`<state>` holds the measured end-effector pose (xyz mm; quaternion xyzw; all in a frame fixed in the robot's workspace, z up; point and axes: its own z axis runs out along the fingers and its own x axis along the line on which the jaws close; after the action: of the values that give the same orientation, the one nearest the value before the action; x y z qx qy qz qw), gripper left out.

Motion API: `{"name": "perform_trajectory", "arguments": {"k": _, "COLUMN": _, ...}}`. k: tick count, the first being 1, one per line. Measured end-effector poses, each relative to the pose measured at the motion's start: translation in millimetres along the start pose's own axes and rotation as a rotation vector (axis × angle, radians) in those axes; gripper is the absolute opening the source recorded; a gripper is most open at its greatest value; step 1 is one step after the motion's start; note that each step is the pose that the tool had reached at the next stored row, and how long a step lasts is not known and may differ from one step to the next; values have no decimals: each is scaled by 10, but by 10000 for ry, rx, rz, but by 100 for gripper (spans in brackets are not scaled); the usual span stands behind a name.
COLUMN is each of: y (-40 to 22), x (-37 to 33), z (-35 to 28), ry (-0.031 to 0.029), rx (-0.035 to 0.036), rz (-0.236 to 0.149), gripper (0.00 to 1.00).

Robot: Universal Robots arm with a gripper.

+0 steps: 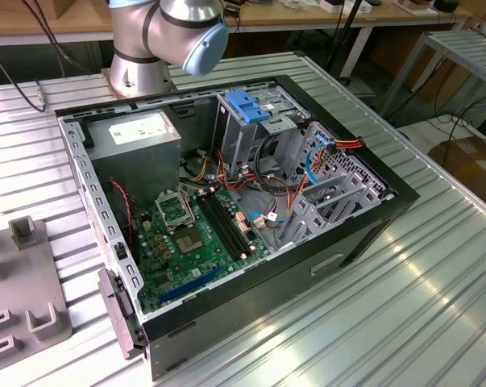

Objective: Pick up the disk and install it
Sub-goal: 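Reach for the disk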

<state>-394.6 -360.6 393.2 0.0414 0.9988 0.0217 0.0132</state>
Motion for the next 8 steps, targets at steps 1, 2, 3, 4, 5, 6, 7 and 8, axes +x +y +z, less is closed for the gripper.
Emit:
{"name": "perform_trajectory", "arguments": {"k": 1, "y": 2, "x": 34, "z": -1, "ry": 0, "rx": 0, "rz": 1, "gripper": 10}}
{"name": "perform_trajectory", "arguments": {"k": 2, "y": 4, "x": 66, "z": -2, "ry": 1, "rx": 1, "rz": 2, "gripper": 10}}
{"name": "perform_trajectory", "arguments": {"k": 3, "y": 5, "x": 91, "z": -3, "ry": 2, "rx": 1, "rz": 2, "gripper": 10}}
{"name": "perform_trajectory", "arguments": {"k": 4, "y": 7, "x": 150, "z": -4, "ry": 0, "rx": 0, "rz": 5, "gripper": 10}}
{"name": "perform_trajectory", "arguments": {"k": 5, "y": 7, "x": 212, "z": -5, "ry": 1, "rx": 1, "rz": 7, "gripper": 10}}
{"name": "perform_trajectory", "arguments": {"k": 6, "y": 6, "x": 284, "z": -8, "ry": 1, "rx": 1, "rz": 10, "gripper": 10}}
{"name": "perform_trajectory", "arguments": {"k": 7, "y": 3, "x": 339, "z": -8, "ry": -1, "rx": 0, "rz": 15, "gripper": 10}}
{"name": "perform_trajectory", "arguments": {"k": 8, "y": 2, "x": 371, "z": -9, "ry": 0, "rx": 0, "rz": 18, "gripper": 10}}
